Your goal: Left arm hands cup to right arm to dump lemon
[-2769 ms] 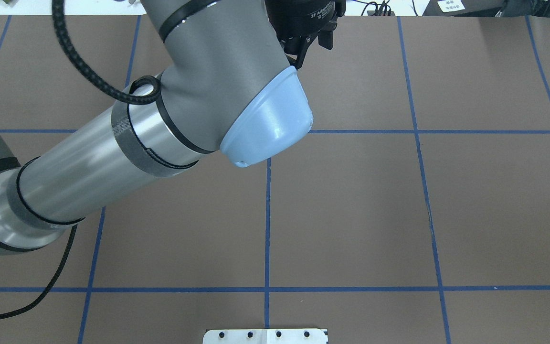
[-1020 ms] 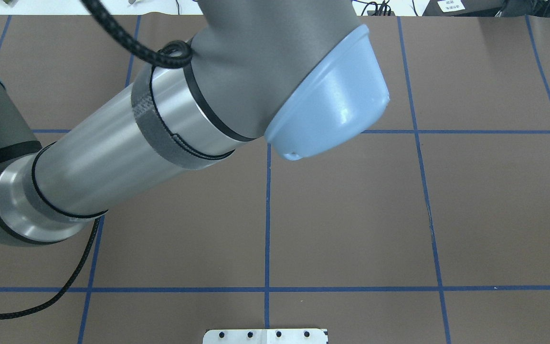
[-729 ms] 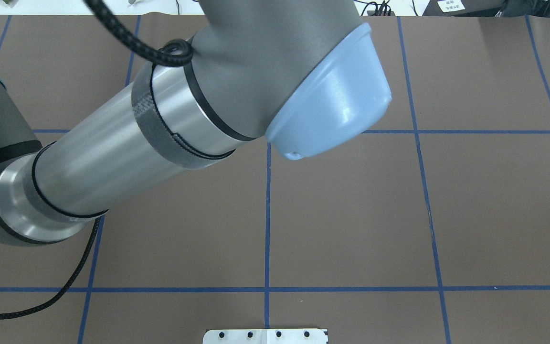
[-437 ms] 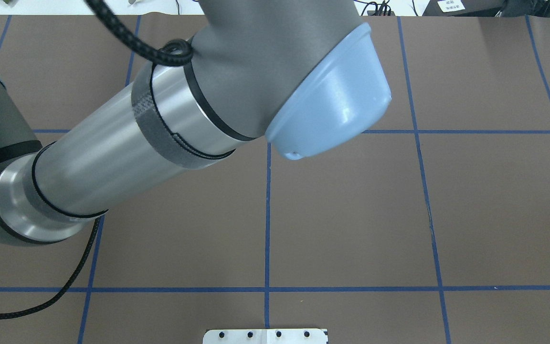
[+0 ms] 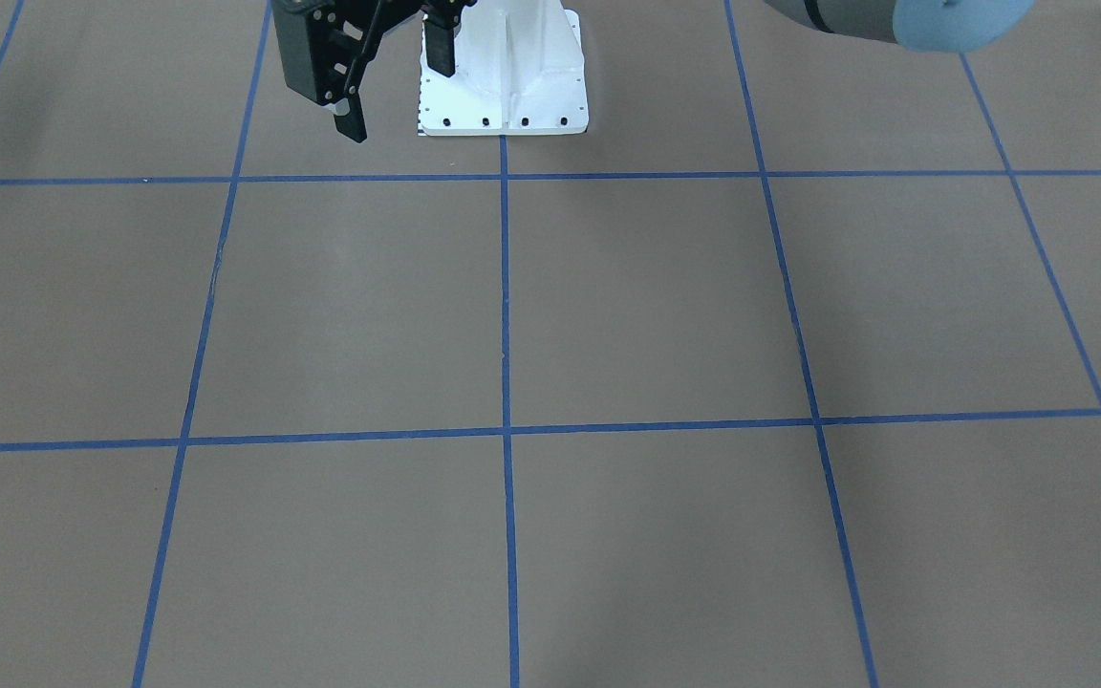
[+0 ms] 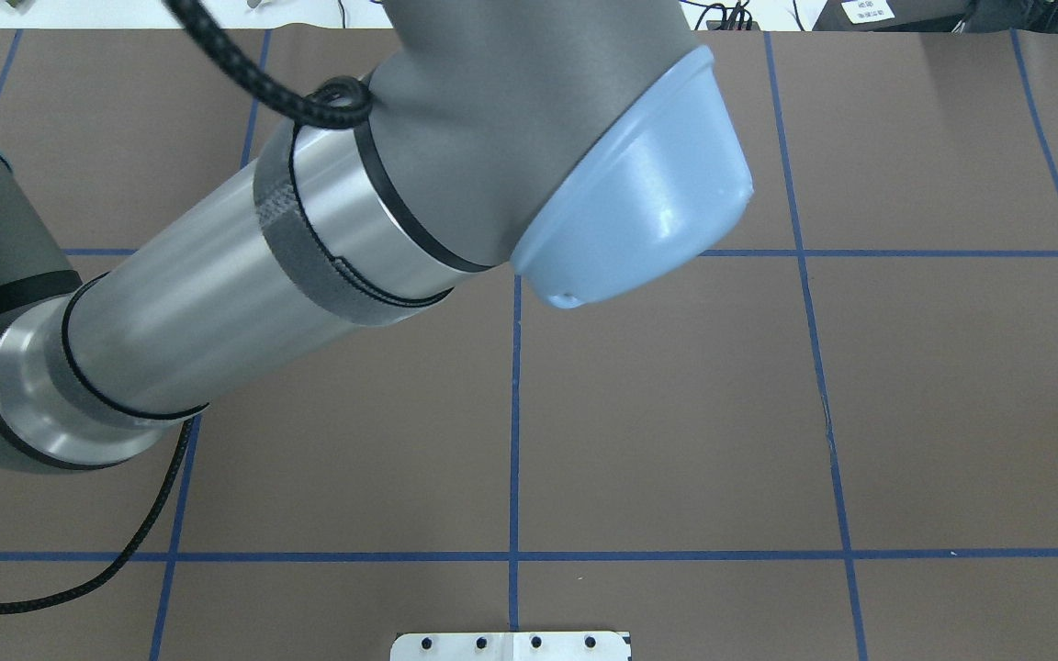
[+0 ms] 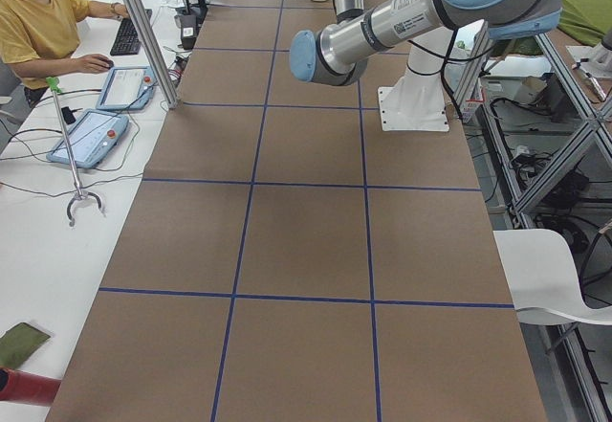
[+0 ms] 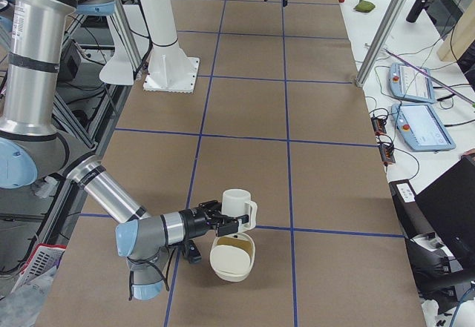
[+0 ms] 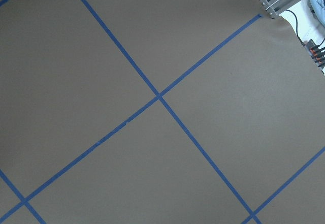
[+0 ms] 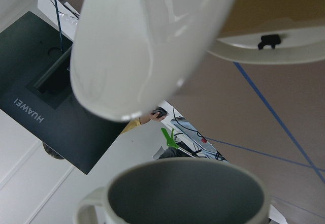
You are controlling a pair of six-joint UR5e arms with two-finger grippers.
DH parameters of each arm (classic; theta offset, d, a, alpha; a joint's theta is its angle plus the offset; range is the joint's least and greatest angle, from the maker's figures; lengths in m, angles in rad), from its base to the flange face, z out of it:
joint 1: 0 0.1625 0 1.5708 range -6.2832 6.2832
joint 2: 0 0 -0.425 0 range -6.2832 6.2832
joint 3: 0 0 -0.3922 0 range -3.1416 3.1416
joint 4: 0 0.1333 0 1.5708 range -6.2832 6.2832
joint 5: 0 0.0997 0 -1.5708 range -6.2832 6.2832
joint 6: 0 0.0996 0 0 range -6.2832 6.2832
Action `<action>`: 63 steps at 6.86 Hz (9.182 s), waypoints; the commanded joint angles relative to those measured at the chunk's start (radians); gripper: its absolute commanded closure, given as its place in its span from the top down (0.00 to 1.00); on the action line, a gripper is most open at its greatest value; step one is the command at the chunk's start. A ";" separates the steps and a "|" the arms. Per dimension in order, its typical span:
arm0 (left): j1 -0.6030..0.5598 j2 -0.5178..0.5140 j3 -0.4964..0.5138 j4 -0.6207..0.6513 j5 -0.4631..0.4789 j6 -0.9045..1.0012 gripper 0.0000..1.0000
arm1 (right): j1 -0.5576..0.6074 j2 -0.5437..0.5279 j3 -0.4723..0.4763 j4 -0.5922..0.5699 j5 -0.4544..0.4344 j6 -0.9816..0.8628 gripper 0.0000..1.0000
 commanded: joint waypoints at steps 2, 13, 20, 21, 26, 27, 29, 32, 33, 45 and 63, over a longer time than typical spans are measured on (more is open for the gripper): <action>0.010 0.006 0.001 0.001 0.001 0.000 1.00 | -0.002 -0.013 0.151 -0.110 -0.002 -0.016 0.30; 0.015 0.050 -0.005 -0.002 -0.007 0.097 1.00 | -0.436 0.375 0.277 -0.692 -0.417 -1.157 0.30; -0.161 0.252 -0.003 -0.051 -0.066 0.579 1.00 | -0.937 0.765 0.490 -1.496 -1.058 -1.983 0.29; -0.220 0.295 -0.003 -0.079 -0.147 0.659 1.00 | -0.999 0.788 0.552 -1.599 -1.118 -2.052 0.25; -0.197 0.277 0.063 -0.107 -0.289 0.642 1.00 | -1.270 0.872 0.554 -1.650 -1.447 -2.341 0.25; -0.158 0.270 0.066 -0.111 -0.289 0.600 1.00 | -1.283 0.883 0.554 -1.650 -1.462 -2.351 0.26; -0.147 0.259 0.057 -0.093 -0.330 0.594 0.98 | -1.288 0.892 0.556 -1.647 -1.462 -2.349 0.26; -0.101 0.256 0.035 -0.074 -0.352 0.553 0.86 | -1.288 0.917 0.556 -1.644 -1.499 -2.341 0.34; -0.093 0.254 0.029 -0.076 -0.348 0.551 0.80 | -1.289 0.927 0.556 -1.644 -1.513 -2.341 0.37; -0.090 0.248 0.024 -0.070 -0.346 0.551 0.26 | -1.298 0.921 0.573 -1.641 -1.548 -2.344 0.55; -0.183 0.240 0.034 -0.050 -0.341 0.561 0.00 | -1.415 0.785 0.761 -1.627 -1.616 -2.360 1.00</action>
